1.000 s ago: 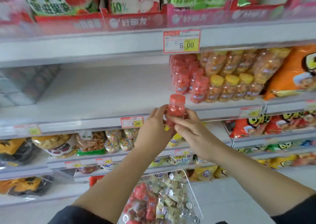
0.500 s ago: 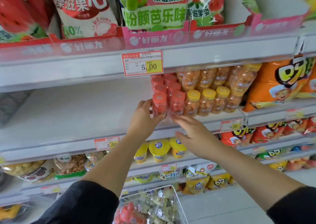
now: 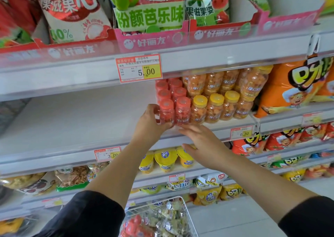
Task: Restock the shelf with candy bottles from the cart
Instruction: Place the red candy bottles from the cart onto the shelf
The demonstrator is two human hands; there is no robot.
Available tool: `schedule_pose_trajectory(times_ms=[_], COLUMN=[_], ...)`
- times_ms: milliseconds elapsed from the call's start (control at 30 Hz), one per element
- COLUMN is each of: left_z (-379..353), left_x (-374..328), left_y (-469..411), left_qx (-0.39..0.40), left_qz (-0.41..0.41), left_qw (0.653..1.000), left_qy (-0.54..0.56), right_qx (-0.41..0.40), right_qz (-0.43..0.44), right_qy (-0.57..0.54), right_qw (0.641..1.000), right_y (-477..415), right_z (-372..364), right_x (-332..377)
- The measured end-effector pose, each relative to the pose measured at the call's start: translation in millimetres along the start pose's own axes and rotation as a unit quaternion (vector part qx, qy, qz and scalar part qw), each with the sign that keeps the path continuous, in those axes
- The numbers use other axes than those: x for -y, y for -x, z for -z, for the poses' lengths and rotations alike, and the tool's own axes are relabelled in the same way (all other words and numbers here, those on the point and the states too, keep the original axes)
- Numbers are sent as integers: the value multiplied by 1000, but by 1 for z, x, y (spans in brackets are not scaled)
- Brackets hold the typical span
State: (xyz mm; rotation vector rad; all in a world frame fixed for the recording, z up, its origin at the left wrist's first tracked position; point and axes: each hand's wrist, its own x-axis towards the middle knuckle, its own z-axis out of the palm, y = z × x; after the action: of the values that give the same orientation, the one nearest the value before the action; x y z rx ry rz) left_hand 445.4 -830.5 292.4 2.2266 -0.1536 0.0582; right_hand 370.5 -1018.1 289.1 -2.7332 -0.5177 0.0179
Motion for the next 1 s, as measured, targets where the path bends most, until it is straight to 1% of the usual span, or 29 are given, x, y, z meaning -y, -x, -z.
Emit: schedule_pose_trajectory(times_ms=[200, 333, 400, 467, 533, 600, 667, 833, 1000], left_z=[0, 2, 6, 13, 23, 36, 48, 82, 107], left_x=[2, 3, 3, 4, 11, 30, 60, 146, 227], left_y=[1, 7, 13, 27, 47, 71, 96, 154, 204], left_qx=[3, 0, -20, -54, -81, -90, -77, 18, 110], left_qz=[1, -4, -17, -48, -87, -112, -100, -10, 87], left_qw=[1000, 1000, 1000, 997, 993, 989, 991, 993, 980], left_qy=[1, -1, -10, -6, -5, -17, -44, -113, -144], right_qx=[-11, -28, -60, -87, -86, -58, -21, 86, 194], right_qz=[3, -9, -7, 1, 5, 2, -7, -64, -149], right_qy=[-6, -38, -58, -78, -99, -131, -148, -183, -168], right_qw=[1000, 999, 996, 993, 991, 990, 989, 977, 955], right_y=[0, 3, 6, 10, 14, 16, 17, 17, 33], right_z=[-3, -5, -7, -11, -18, -29, -48, -123, -205], right_x=[-2, 2, 6, 16, 28, 43, 57, 88, 119])
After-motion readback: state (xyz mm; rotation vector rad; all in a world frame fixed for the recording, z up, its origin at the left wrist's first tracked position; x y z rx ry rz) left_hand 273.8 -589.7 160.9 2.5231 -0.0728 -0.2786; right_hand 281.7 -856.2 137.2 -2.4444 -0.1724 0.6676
